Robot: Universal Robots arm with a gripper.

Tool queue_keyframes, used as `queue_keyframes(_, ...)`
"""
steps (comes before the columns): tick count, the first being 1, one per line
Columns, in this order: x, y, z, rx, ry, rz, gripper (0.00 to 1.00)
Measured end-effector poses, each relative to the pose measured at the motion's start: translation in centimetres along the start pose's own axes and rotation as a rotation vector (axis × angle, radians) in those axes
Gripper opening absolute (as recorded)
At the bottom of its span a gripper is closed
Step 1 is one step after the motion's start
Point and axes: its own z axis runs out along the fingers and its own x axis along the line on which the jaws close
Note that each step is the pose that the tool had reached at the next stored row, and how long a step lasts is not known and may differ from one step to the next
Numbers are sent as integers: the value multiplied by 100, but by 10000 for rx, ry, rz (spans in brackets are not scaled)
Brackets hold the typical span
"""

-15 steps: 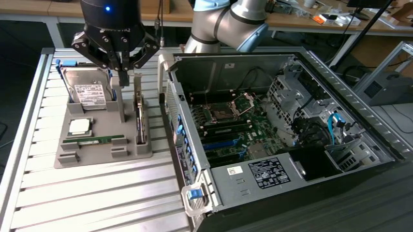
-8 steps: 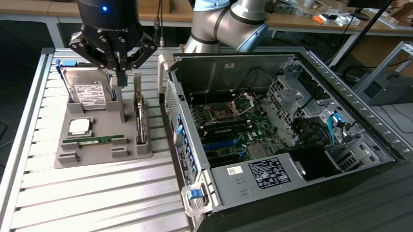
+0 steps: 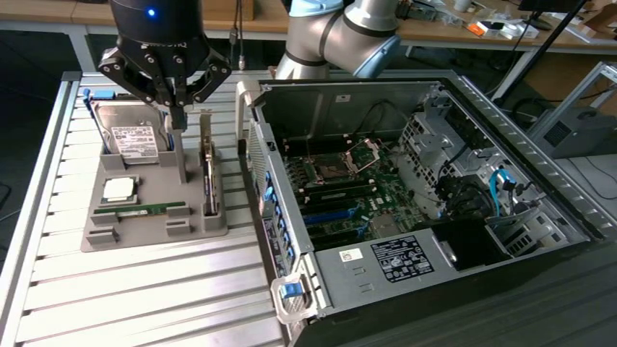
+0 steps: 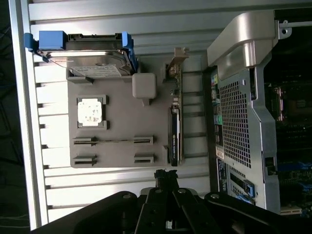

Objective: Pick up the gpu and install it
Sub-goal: 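Reach for the gpu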

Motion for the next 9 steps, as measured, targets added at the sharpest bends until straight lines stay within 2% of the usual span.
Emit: queue_keyframes(9,48,-4,-1,0,-1,0,11)
